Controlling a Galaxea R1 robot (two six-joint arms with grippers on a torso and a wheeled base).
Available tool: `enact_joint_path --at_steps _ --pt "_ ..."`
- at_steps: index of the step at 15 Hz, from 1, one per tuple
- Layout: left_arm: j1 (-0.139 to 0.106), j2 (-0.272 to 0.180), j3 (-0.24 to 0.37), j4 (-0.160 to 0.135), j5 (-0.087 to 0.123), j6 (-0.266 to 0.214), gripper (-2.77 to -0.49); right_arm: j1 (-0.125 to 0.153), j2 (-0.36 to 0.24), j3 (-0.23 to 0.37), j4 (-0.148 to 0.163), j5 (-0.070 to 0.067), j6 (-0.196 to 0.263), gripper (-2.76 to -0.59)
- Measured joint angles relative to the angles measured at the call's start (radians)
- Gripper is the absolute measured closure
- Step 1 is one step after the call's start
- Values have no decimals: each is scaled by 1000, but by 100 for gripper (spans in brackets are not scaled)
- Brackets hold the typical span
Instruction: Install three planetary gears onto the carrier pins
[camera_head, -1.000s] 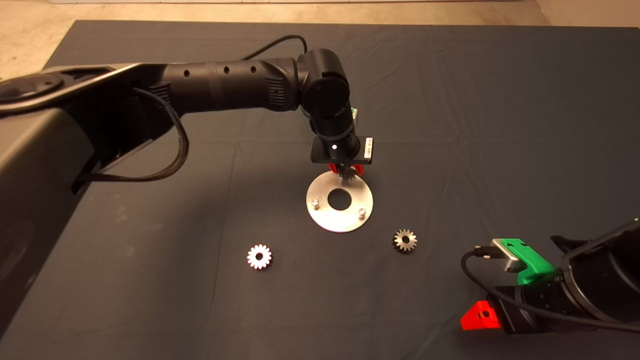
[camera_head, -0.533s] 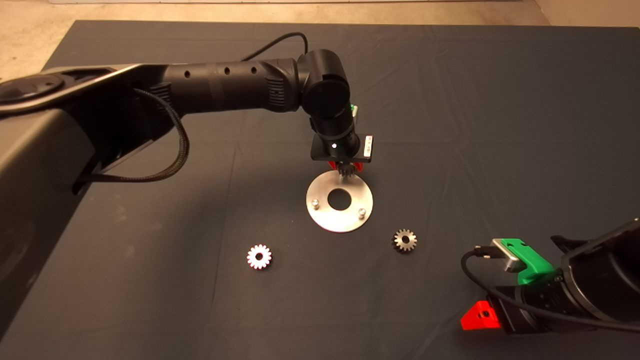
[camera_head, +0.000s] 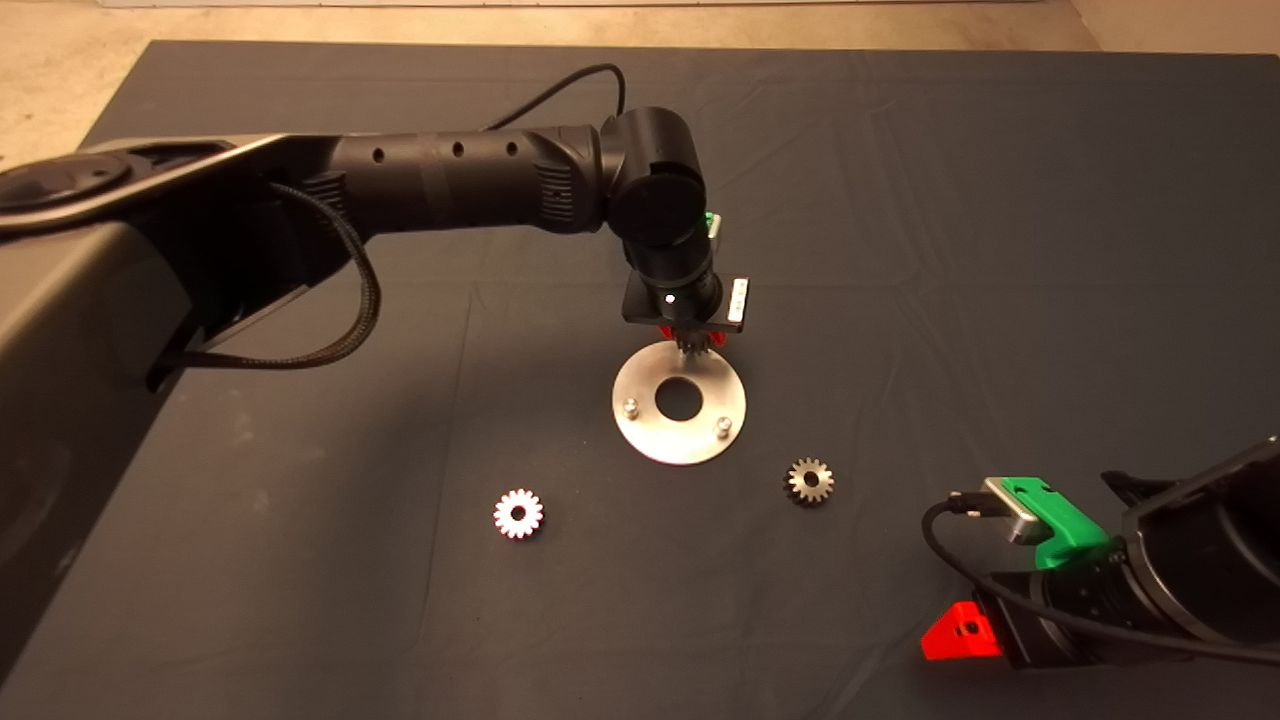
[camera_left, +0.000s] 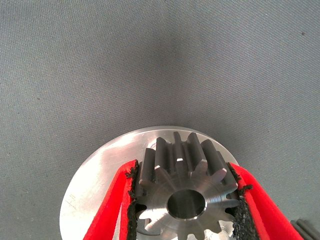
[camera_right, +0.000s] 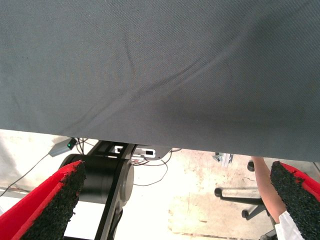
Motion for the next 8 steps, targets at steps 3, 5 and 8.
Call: enact_joint_path --at_steps 3,5,8 --pt "2 0 0 3 1 0 -96 0 0 0 0 0 0 -275" --pt "2 0 0 4 1 0 -93 0 0 0 0 0 0 -275" --pt "2 0 0 5 4 0 -93 0 0 0 0 0 0 -275"
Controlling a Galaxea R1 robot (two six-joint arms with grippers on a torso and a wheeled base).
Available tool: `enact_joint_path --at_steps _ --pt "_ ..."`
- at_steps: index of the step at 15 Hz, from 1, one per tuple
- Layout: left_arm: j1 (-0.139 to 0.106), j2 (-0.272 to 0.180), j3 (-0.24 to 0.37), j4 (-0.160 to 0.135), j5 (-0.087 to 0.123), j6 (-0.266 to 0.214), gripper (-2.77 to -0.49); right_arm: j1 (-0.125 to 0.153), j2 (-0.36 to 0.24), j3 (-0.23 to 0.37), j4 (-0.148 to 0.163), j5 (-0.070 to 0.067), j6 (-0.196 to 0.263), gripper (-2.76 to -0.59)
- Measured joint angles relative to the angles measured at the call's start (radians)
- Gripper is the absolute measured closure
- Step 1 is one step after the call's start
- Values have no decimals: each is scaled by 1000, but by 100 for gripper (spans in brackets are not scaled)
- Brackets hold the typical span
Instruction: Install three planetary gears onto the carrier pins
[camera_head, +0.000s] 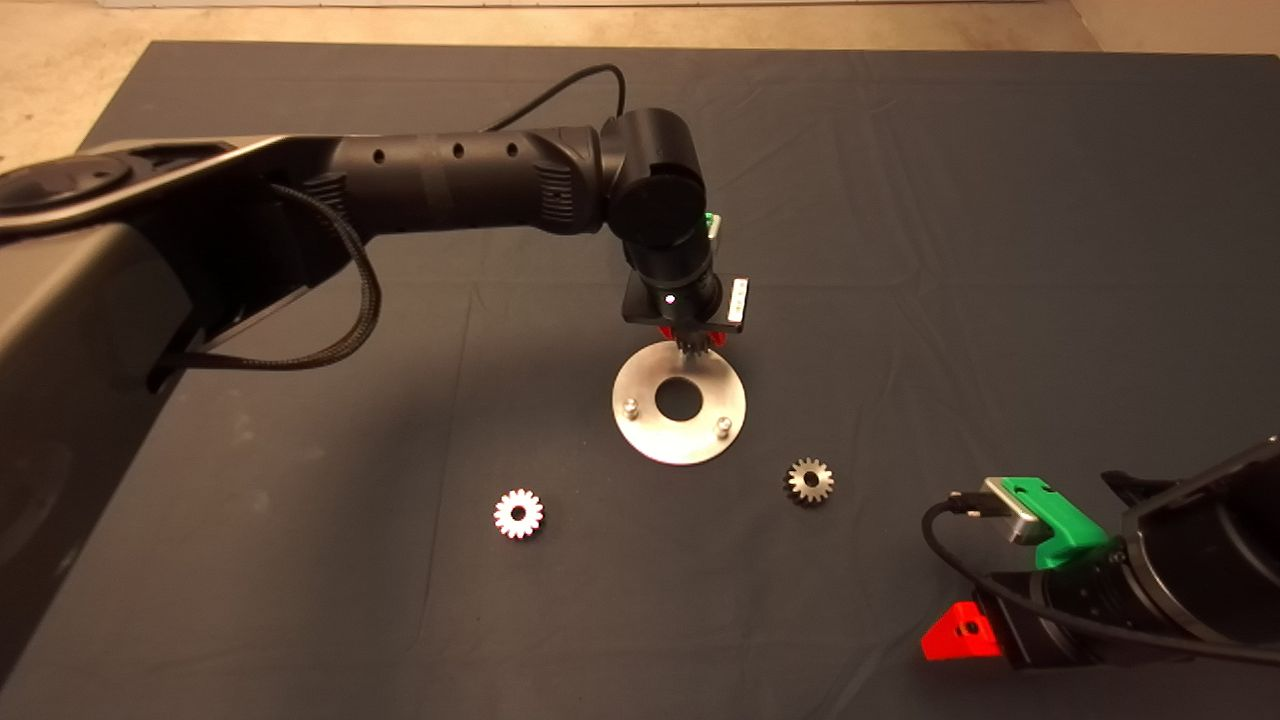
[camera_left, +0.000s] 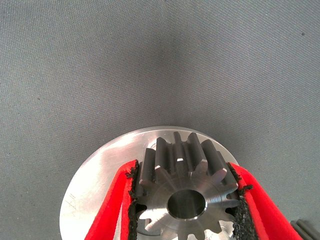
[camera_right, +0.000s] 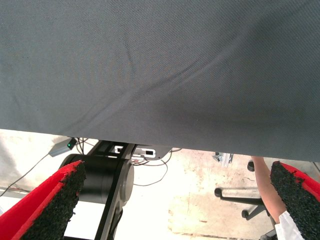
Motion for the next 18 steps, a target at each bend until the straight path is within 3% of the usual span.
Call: enact_joint_path --at_steps 13,18 --pt "6 6 2 29 26 0 -92 0 0 0 0 0 0 -275" --pt "6 11 5 36 55 0 -91 0 0 0 0 0 0 -275"
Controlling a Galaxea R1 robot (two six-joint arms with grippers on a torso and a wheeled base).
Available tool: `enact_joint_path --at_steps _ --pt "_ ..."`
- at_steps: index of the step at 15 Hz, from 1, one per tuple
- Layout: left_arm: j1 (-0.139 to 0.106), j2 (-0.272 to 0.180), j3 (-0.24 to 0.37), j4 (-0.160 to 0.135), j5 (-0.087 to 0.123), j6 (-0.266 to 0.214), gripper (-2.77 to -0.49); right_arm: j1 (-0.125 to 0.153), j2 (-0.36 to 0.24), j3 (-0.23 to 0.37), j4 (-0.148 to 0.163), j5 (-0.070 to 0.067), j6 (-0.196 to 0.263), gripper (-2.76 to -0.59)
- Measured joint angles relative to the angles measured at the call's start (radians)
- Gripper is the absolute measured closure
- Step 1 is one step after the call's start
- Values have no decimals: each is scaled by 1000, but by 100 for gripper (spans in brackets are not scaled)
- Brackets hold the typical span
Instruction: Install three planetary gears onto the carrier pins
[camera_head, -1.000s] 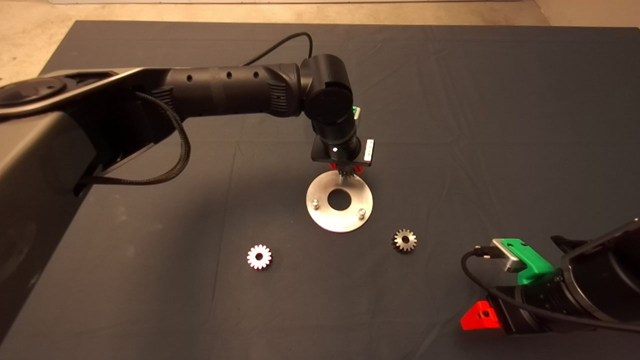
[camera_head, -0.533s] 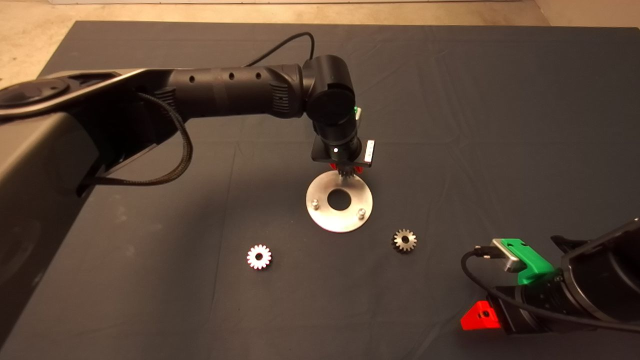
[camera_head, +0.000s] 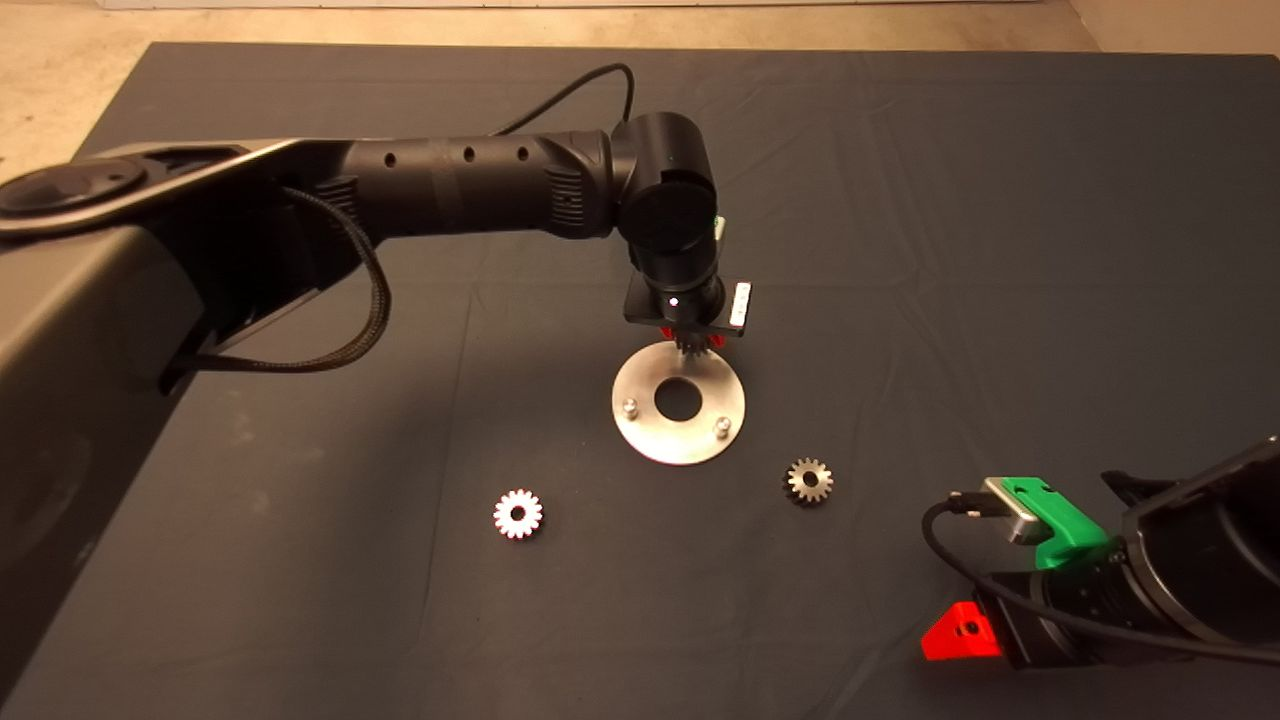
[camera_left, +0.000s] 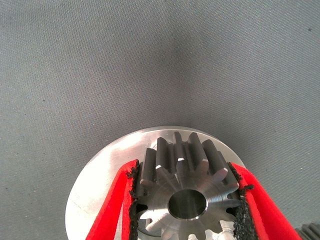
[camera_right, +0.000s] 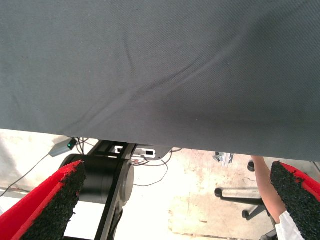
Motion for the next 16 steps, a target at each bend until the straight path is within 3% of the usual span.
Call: enact_joint_path --at_steps 12,16 --pt "8 2 1 16 12 0 -91 0 0 0 0 0 0 -275" --pt "13 8 1 35 30 0 -91 0 0 0 0 0 0 -275"
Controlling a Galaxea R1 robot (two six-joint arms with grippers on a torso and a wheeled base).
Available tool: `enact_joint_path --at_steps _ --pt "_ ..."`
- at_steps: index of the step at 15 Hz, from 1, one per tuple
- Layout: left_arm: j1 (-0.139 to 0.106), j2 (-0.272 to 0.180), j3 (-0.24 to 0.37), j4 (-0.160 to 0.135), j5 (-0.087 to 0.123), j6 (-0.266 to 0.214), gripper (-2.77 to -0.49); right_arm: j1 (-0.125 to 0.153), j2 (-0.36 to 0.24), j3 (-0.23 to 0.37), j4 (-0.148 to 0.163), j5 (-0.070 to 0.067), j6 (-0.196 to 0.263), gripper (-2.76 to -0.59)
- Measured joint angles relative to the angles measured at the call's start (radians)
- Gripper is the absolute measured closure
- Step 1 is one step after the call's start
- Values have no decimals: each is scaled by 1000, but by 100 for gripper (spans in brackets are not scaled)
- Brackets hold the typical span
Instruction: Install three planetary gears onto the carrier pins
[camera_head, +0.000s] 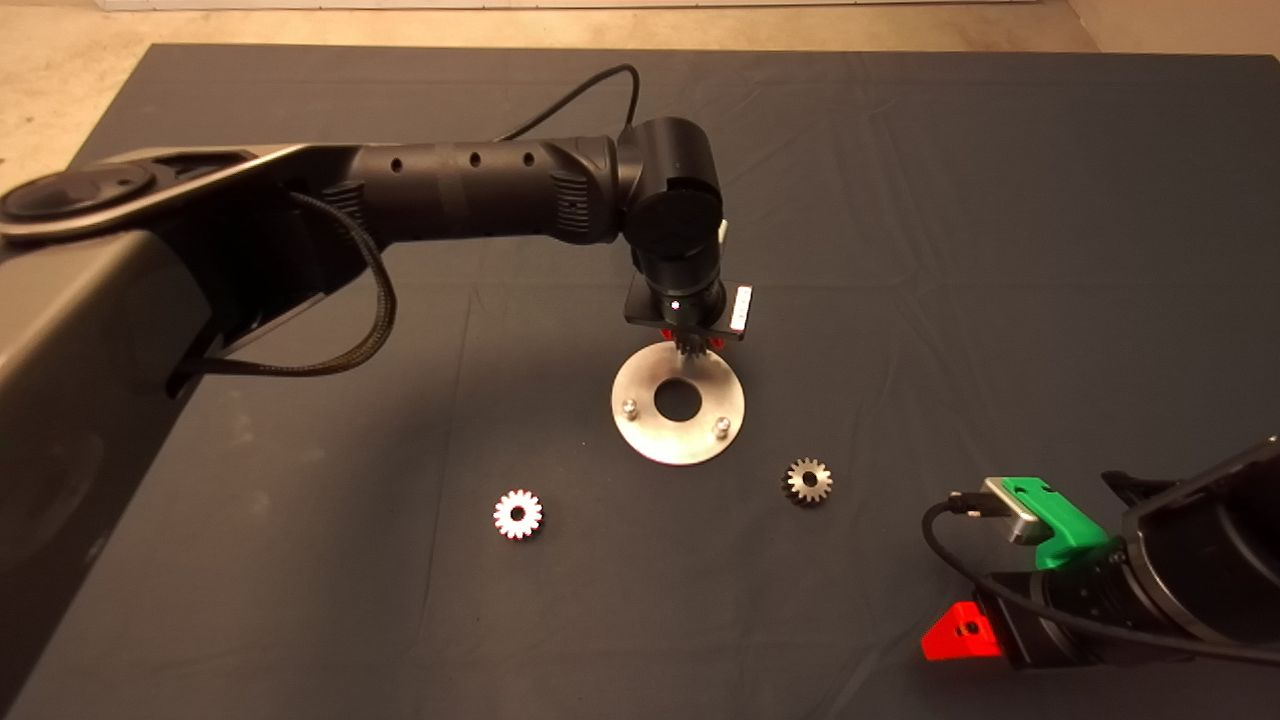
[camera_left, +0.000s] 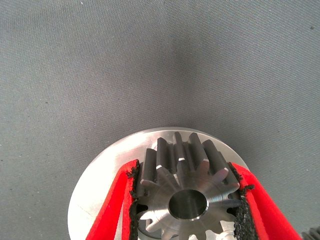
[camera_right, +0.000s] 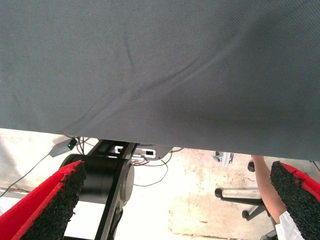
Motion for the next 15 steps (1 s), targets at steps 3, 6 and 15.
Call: enact_joint_path --at_steps 3,6,15 --pt "3 0 0 5 2 0 -91 0 0 0 0 0 0 -275" --pt "6 1 0 10 3 0 -91 0 0 0 0 0 0 -275" --pt "15 10 -12 19 9 0 -91 0 0 0 0 0 0 -275"
